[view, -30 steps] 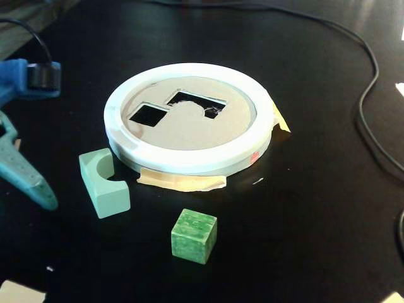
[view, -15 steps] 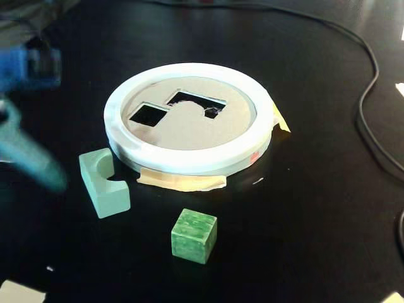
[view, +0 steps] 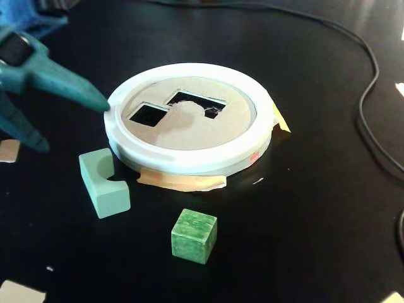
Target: Pick up the U shape block and drop it in corresponding U shaped hole
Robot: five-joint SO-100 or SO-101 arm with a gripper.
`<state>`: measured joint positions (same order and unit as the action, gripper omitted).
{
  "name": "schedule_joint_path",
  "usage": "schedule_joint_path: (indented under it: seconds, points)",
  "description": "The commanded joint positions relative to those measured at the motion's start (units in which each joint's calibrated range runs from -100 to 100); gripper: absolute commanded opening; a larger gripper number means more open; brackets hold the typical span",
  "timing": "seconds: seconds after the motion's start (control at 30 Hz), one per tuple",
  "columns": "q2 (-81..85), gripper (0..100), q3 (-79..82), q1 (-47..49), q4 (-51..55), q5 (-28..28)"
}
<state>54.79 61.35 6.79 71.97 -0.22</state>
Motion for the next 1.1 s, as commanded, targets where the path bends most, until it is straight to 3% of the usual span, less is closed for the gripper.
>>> schedule_joint_path:
  seconds: [0.0, 0.33, 0.87, 0.93, 1.07]
  points:
    - [-18.21, 100, -14.17, 3.44, -1.27, -1.32]
    - [-29.76, 100, -18.18, 6.07, -1.27, -9.04]
    - [-42.21, 99, -19.0, 5.07, -1.37, -10.45]
    - [-42.21, 93, -19.0, 4.69, -1.37, -10.45]
    - [-42.21, 64, -19.0, 4.44, -1.37, -10.45]
